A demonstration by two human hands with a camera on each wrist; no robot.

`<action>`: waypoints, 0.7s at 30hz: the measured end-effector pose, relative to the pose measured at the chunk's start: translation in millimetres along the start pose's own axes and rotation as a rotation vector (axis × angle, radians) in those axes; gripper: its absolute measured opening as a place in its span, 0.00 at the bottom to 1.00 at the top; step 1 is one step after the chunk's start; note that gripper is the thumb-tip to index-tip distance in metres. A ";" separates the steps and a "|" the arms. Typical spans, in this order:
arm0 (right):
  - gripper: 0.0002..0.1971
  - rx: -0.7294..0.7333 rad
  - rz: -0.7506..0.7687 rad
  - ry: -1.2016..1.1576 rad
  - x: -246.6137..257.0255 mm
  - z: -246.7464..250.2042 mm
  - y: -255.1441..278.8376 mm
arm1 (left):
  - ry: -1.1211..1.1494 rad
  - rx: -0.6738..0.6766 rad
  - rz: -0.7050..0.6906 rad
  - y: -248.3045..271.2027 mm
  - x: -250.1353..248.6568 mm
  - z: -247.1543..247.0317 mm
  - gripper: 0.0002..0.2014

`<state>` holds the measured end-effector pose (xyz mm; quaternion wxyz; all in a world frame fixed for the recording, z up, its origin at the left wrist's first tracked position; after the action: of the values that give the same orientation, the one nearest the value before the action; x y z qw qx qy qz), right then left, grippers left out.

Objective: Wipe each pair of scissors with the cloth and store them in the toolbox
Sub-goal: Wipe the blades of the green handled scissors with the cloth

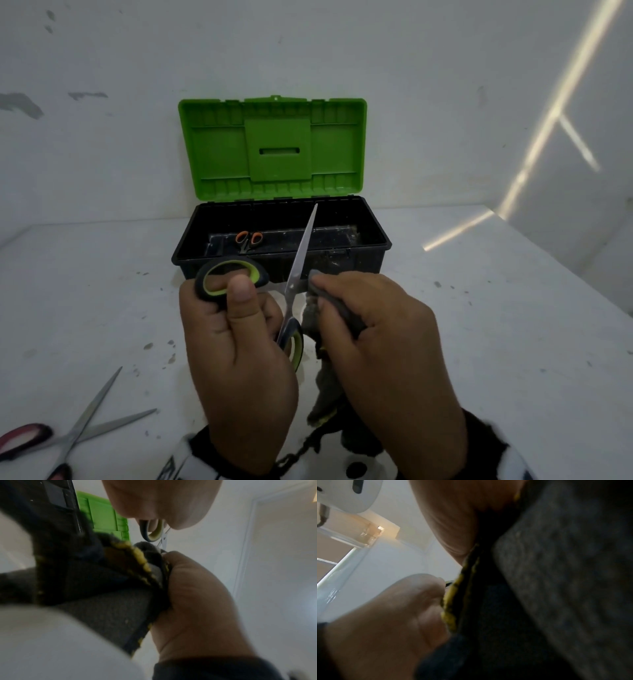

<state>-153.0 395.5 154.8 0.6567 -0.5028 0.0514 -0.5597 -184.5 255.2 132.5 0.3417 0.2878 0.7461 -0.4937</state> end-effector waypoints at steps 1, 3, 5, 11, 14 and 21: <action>0.13 -0.001 -0.005 -0.002 -2.8 1.4 -0.4 | 0.006 0.008 -0.004 -0.7 -1.6 0.1 0.07; 0.11 -0.002 -0.034 0.006 -16.1 4.0 -1.4 | 0.014 0.018 -0.004 -1.7 -4.2 1.5 0.07; 0.10 -0.005 -0.079 0.009 -32.6 6.7 -1.7 | 0.014 0.018 0.027 -2.4 -2.6 3.3 0.07; 0.13 -0.067 -0.171 -0.018 -55.5 25.5 3.7 | 0.037 -0.073 0.237 -3.1 11.8 7.4 0.11; 0.12 -0.097 0.017 -0.026 -24.4 29.9 3.3 | 0.068 -0.143 0.400 -1.3 25.5 7.1 0.13; 0.12 0.051 0.200 0.133 -0.8 -16.7 8.4 | 0.262 -0.143 0.616 -1.9 34.6 -6.4 0.15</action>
<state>-158.1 384.9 140.2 0.7169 -0.4401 0.1304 -0.5247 -208.2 263.7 107.8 0.3951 0.5361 0.6944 -0.2727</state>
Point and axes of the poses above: each hand's wrist, its own y-axis away from the middle knuckle, its own z-axis out of the back of the hand, x = y × z, the point moved 7 cm from there along -y, towards the middle knuckle
